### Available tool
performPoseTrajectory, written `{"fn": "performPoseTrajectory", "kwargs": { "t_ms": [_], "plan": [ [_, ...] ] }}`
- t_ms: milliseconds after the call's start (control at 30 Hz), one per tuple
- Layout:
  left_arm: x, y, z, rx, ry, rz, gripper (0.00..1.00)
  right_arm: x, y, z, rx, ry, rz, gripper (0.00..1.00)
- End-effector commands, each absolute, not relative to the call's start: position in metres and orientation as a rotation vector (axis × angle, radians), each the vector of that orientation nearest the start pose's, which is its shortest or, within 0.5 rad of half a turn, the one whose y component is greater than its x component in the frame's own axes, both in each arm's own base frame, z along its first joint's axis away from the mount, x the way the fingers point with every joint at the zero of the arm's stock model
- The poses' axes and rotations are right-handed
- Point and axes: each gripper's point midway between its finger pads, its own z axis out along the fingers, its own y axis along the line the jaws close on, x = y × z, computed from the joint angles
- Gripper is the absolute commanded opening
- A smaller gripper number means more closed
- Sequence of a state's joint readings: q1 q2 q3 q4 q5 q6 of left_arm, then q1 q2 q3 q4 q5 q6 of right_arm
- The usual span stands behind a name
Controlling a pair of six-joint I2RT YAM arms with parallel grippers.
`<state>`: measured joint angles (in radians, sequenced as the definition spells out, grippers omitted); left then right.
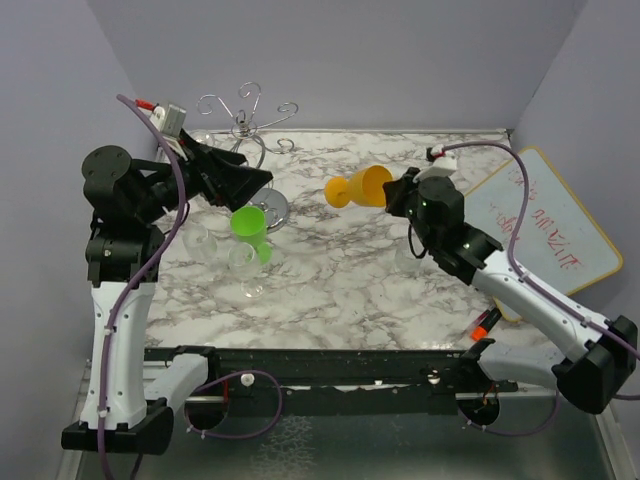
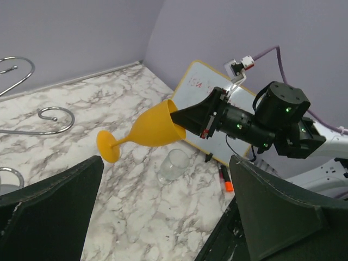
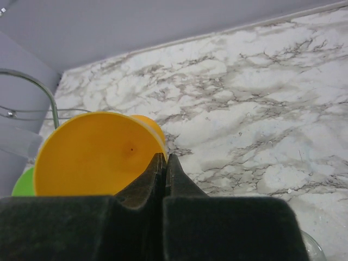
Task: Place the wine glass upside down on the wine glass rack
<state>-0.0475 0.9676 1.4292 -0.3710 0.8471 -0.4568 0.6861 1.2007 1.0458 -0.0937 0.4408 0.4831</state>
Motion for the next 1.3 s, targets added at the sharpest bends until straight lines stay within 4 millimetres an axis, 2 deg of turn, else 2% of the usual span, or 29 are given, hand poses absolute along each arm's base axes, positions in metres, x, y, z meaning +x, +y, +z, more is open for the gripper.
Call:
{"fn": "performPoseTrajectory", "kwargs": {
  "t_ms": [0,167,333,433,567,733,900,1100,1267],
  "plan": [
    [0.234,-0.174,0.487,0.408,1.500,-1.181,0.99,0.338,0.188,0.330,0.294,1.602,0.531,0.00],
    [0.247,-0.205,0.494,0.302,1.454,-1.319,0.99,0.319,0.170,0.360,0.366,1.469,0.620,0.01],
    [0.258,-0.232,0.502,0.106,1.379,-1.490,0.99,0.302,0.154,0.389,0.423,1.348,0.699,0.01],
    [0.262,-0.244,0.504,0.000,1.362,-1.511,0.99,0.292,0.147,0.405,0.449,1.276,0.762,0.01],
    [0.265,-0.263,0.508,-0.126,1.344,-1.526,0.99,0.282,0.143,0.426,0.478,1.190,0.849,0.01],
    [0.271,-0.300,0.495,-0.251,1.369,-1.578,0.97,0.272,0.145,0.451,0.463,1.106,0.939,0.01],
    [0.284,-0.305,0.493,-0.420,1.321,-1.590,0.93,0.264,0.148,0.463,0.450,1.072,1.007,0.00],
    [0.283,-0.312,0.515,-0.517,1.212,-1.725,0.79,0.254,0.153,0.470,0.438,1.034,1.104,0.00],
    [0.284,-0.316,0.524,-0.553,1.168,-1.774,0.66,0.249,0.159,0.476,0.406,1.005,1.162,0.01]
  ]
}}
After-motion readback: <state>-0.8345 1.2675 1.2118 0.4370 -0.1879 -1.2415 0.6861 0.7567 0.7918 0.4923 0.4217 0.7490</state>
